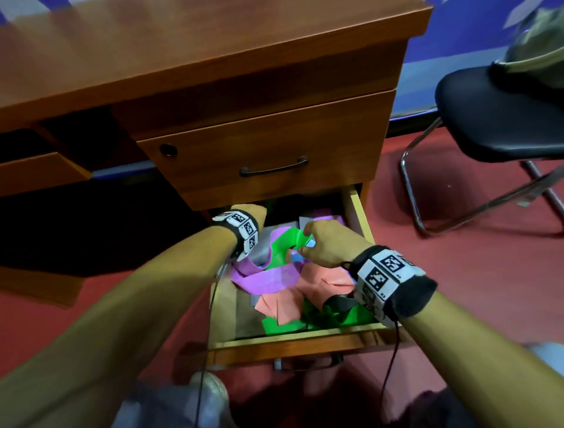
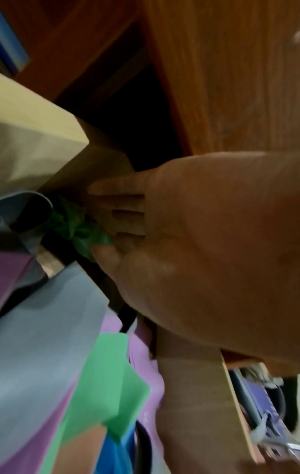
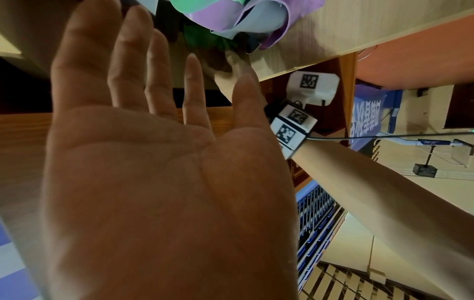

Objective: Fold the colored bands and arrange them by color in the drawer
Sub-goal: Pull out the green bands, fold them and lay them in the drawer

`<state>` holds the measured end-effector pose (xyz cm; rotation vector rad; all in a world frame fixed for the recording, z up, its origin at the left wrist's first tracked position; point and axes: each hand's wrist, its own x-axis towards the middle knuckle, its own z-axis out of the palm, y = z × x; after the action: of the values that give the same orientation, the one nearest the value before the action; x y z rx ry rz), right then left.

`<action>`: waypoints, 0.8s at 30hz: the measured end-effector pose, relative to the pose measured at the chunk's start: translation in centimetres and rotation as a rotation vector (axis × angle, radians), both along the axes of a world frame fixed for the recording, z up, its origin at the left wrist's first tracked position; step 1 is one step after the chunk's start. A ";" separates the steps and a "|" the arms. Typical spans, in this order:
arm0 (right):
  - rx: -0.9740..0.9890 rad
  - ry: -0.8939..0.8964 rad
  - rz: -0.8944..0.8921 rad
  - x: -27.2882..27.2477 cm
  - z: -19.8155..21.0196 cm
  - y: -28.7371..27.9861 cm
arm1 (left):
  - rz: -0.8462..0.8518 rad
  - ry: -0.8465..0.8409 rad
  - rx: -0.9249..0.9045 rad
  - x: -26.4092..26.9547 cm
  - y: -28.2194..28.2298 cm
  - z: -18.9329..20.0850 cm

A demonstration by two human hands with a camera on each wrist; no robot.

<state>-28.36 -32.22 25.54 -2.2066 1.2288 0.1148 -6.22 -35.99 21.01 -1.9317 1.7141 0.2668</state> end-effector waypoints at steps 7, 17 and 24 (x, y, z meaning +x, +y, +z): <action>0.017 0.004 0.014 -0.5 -0.4 -0.1 | 0.098 -0.038 0.058 1.9 -0.5 -1.3; 0.014 -0.047 -0.035 -0.7 1.1 0.0 | -0.059 -0.069 -0.105 -2.0 2.6 1.7; -0.001 -0.191 -0.021 -1.3 2.9 0.8 | -0.143 0.180 -0.389 -3.8 9.8 5.9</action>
<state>-29.70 -31.42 28.47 -2.1495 1.1455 -0.1035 -10.02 -26.24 26.90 -2.0893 2.1412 0.0553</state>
